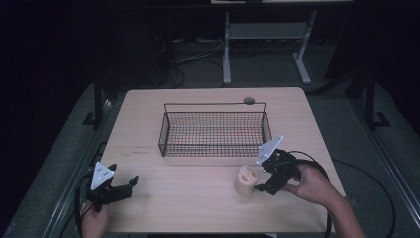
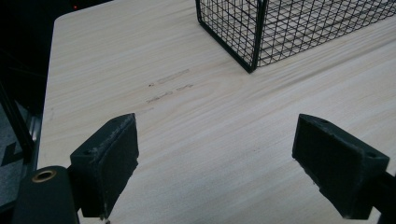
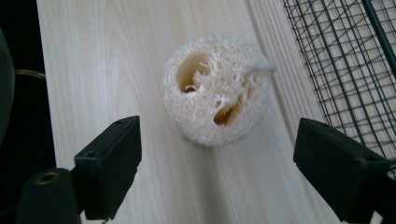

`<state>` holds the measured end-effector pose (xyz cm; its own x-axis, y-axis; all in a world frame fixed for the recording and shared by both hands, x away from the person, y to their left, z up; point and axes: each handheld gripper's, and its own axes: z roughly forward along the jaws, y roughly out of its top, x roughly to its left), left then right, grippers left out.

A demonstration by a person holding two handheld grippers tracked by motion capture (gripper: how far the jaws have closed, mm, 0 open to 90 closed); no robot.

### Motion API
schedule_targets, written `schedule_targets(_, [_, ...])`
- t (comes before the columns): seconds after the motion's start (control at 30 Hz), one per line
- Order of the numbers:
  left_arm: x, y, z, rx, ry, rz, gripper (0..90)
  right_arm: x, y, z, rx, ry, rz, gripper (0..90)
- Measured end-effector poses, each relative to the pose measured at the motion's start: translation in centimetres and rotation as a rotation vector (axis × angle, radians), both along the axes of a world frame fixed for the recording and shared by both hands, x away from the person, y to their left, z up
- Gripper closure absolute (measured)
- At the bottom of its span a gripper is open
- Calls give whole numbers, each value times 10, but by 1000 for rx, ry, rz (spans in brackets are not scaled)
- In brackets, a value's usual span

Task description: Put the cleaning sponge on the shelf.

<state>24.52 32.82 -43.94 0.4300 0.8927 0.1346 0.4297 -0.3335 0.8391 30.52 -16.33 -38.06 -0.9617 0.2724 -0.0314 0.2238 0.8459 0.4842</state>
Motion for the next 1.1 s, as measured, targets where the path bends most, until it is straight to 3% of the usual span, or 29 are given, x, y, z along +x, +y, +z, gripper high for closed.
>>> schedule_targets(0.43, [0, -2, 0, -1, 0, -7, 137, 11, 27, -2, -92, 18, 44, 161])
schedule_targets(0.7, [0, -2, 0, -4, 1, -6, 137, 16, 38, -8, -132, 46, 72, 218])
schedule_targets(0.73, [0, -2, 0, -7, -4, -6, 137, 17, 40, -9, -141, 53, 83, 278])
schedule_targets(1.1, [0, -1, 1, -11, -4, -9, 137, 21, 44, 1, -121, 46, 97, 311])
